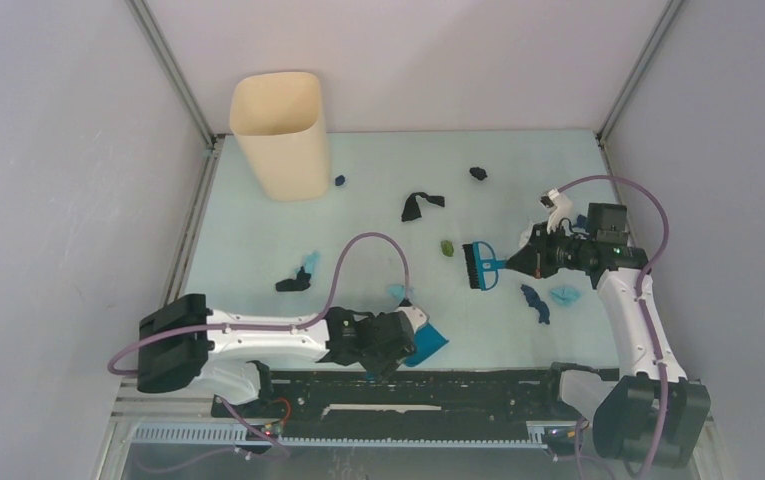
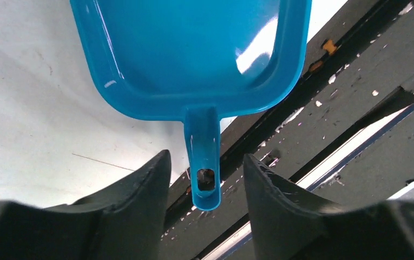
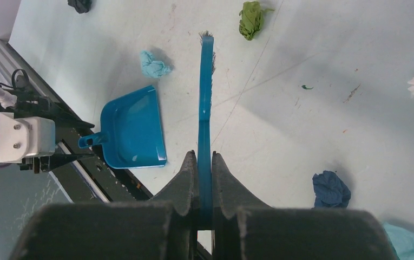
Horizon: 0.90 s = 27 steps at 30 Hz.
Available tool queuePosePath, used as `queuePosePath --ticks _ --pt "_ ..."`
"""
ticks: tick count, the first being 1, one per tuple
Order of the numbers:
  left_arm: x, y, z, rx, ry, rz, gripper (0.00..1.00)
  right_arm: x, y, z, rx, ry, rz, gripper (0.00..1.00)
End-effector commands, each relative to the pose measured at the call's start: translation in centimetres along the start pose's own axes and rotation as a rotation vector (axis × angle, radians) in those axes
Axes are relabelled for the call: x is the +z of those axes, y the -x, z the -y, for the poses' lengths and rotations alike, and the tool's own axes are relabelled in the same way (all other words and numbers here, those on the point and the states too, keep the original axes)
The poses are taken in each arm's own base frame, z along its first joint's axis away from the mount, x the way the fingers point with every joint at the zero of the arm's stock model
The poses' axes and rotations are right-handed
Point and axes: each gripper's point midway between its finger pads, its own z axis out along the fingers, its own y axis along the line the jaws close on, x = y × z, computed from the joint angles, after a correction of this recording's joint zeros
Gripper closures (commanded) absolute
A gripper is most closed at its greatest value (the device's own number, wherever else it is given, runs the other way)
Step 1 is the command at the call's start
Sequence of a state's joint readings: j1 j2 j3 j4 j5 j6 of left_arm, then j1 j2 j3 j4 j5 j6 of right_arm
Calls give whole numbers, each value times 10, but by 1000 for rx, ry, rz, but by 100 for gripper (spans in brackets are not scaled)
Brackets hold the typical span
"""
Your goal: Sweep away the paper scraps from the table
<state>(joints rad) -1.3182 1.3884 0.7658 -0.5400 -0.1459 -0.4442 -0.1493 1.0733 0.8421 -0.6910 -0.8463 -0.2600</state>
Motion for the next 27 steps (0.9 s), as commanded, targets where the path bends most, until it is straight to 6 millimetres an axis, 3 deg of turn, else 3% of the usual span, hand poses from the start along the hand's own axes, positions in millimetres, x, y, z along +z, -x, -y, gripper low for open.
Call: queuePosePath --ticks 1,9,14,19,23,27 --pt "-7 13 -2 -6 -10 124 40 -3 5 -5 -23 18 27 100" --pt "-9 10 0 -87 -66 300 39 -3 5 -5 -27 22 27 100" --pt "2 -6 4 -74 -94 302 41 -1 5 -5 -22 30 23 100" --pt "10 -7 4 -64 -79 306 44 -1 4 -5 -20 31 21 100" --pt "15 -8 5 -54 -67 281 56 -1 3 -4 -18 26 18 100" --pt "1 -3 4 -67 -33 258 70 -2 4 -4 -21 21 20 100"
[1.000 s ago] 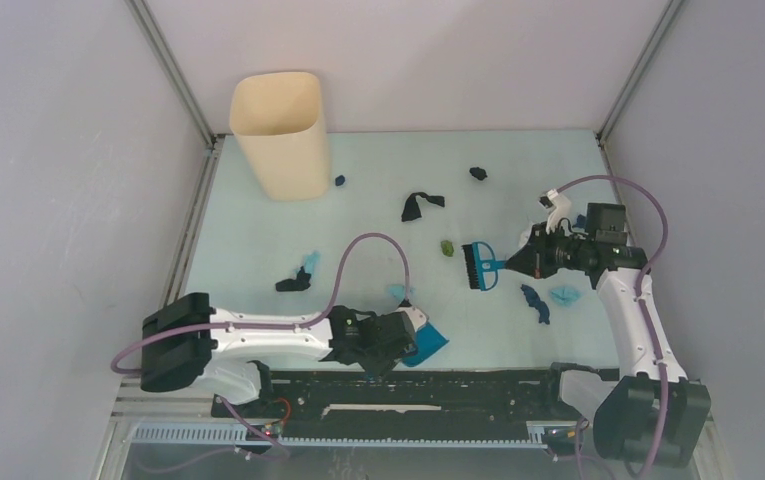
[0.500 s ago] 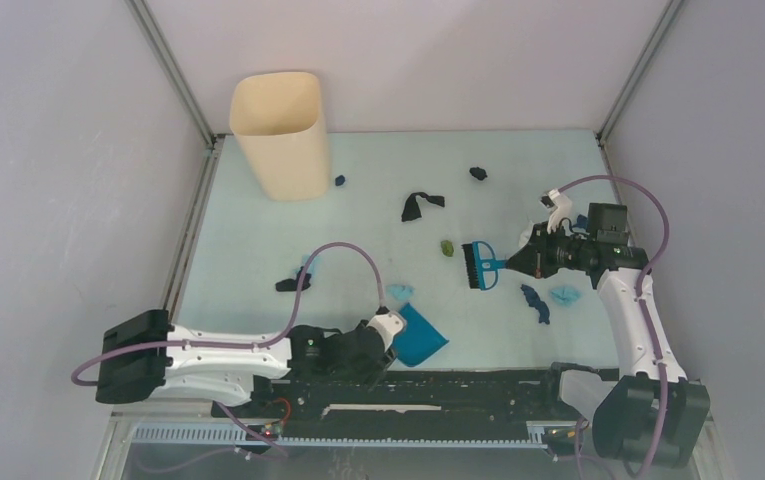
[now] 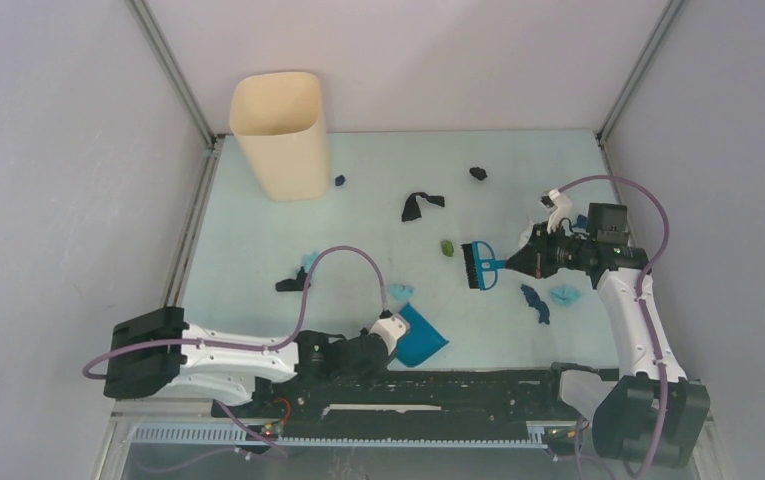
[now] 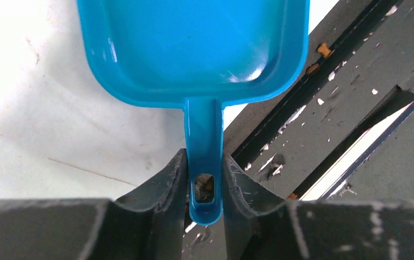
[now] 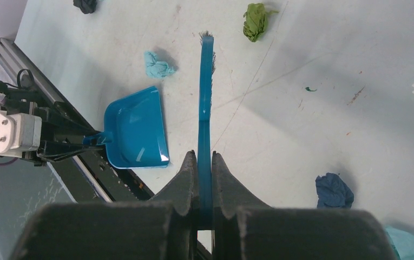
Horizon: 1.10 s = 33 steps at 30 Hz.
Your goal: Sweep away the paper scraps from the table
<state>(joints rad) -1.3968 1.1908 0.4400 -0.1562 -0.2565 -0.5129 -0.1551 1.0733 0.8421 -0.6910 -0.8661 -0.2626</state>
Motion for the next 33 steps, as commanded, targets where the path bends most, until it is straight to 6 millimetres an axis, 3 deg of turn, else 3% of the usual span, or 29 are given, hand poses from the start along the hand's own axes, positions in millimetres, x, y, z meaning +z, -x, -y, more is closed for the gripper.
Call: queuePosePath --ticks 1,4,6,9,15,18,22,27,30,33 --pt "-17 15 3 -7 39 -16 71 -3 4 -1 -27 -7 20 100" --pt "-44 31 3 16 61 -40 74 -13 15 1 -59 -80 49 100" --pt "-67 49 6 49 52 -40 79 -26 19 -1 -101 -137 31 100" --pt "-84 65 6 110 50 -25 85 -52 28 4 -179 -257 -29 100" --pt "-75 102 26 231 23 12 100 -120 37 42 -162 -613 -227 100" --pt "-58 106 41 294 -2 -51 100 -148 21 68 -77 -775 -321 100" --pt "-40 100 51 326 -39 -98 100 -183 -21 86 79 -953 -498 100" --pt "-48 96 46 271 -77 -129 100 -211 -55 98 108 -1136 -567 100" --pt "-57 98 42 232 -106 -98 100 -212 -77 107 115 -1177 -607 100" --pt "-64 99 39 236 -113 -82 100 -200 -100 110 152 -1143 -647 100"
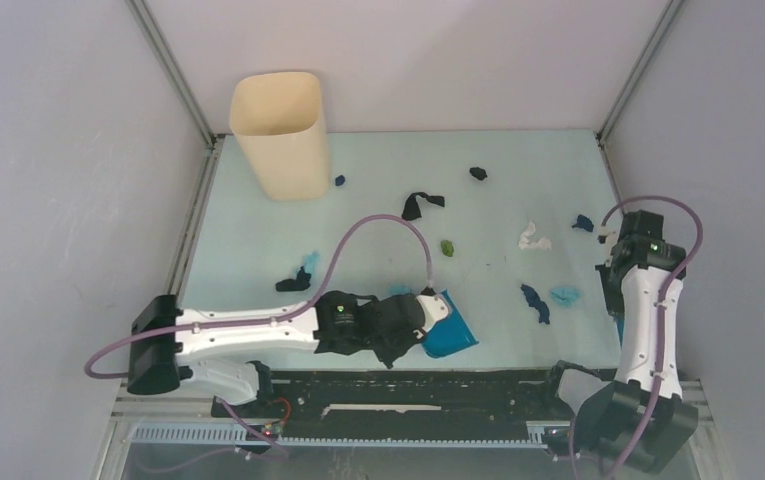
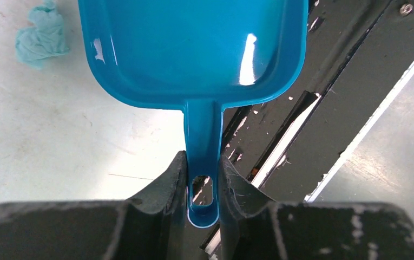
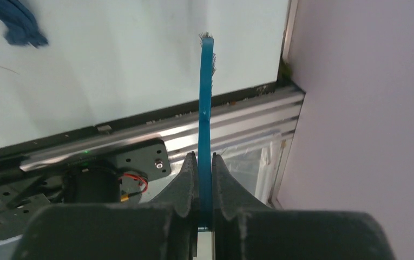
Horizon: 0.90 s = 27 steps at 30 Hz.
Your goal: Sweep away the paper scraps from the table
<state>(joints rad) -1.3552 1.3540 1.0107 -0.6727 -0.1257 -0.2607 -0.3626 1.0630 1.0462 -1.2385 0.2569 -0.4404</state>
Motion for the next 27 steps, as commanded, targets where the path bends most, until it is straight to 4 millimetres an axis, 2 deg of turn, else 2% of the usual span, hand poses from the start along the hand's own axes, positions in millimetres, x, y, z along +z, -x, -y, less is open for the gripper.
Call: queuePosePath --ticks 1,5,8,13,17,23,25,27 --pt "-20 10 2 4 -50 73 100 17 -12 2 18 -52 -35 100" --pt "-20 10 1 8 -45 80 100 29 -4 -26 18 62 -15 100" --pt "-17 8 -2 12 -30 68 100 27 9 -54 -48 148 17 100" --pt "-8 3 -4 17 -23 32 100 12 17 -106 -177 342 66 100" --pt "-2 1 -9 6 -16 5 100 -9 25 -137 -183 507 105 100" --pt "5 1 -10 -20 -37 -18 100 -38 47 -156 -242 593 169 100" --pt "8 -1 -10 -18 -42 -30 100 -48 58 -155 -242 600 214 100" --pt "10 -3 -10 -17 -43 -42 100 -56 69 -145 -255 562 234 100"
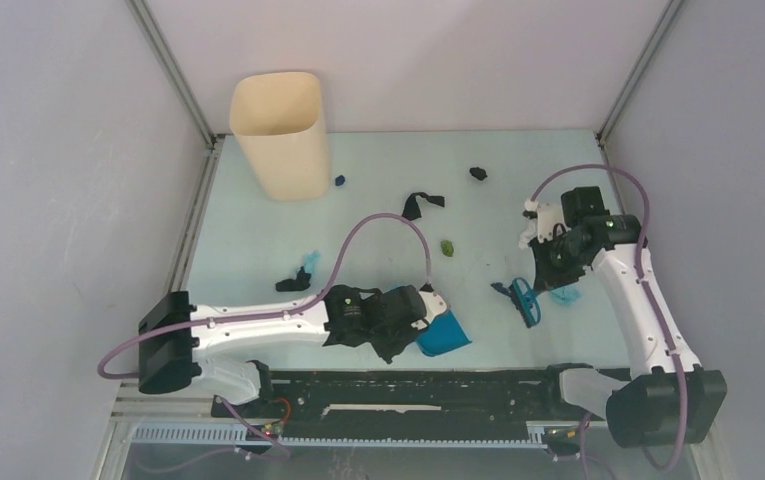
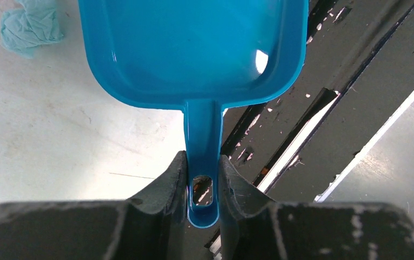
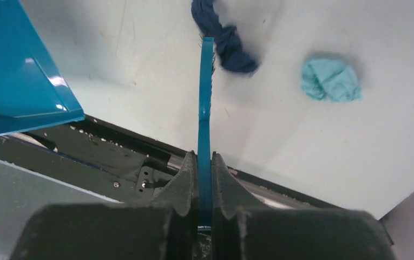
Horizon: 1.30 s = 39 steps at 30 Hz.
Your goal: Sweep away the paper scraps from the table
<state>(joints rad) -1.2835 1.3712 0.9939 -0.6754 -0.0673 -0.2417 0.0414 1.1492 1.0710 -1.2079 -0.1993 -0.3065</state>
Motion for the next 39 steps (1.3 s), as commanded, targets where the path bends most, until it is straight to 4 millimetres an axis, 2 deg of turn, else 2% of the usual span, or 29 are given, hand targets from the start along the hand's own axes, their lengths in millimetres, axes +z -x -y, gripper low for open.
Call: queuePosePath --ticks 1,4,8,9,12,18,23,27,30,33,35,39 --pt "4 4 4 24 -33 -2 100 -30 33 5 -24 -27 83 100" --pt "6 2 7 34 -49 -14 100 -54 61 43 -46 -149 168 100" --pt "10 -1 16 56 -102 -43 100 -101 123 98 -114 -326 290 100" --pt "11 -2 17 56 -109 -52 100 -105 139 117 -135 -389 281 100" --pt "12 -5 16 63 -98 -72 100 -113 167 169 -150 -577 226 100" --pt "10 -6 8 72 -63 -66 100 -76 193 241 -122 -728 119 100" --pt "11 -6 10 76 -70 -72 100 -34 197 272 -37 -706 65 100" --pt "15 -11 10 75 -74 -101 100 3 194 270 -63 -648 7 100" --pt "16 -13 12 74 -80 -109 100 24 188 251 -43 -558 4 100" --pt "16 -12 12 71 -80 -105 100 48 176 215 -52 -438 -20 100" --pt "18 -14 10 67 -72 -114 100 58 167 189 -85 -385 -27 100" --pt "18 -15 10 65 -70 -120 100 55 148 138 -111 -296 -8 100"
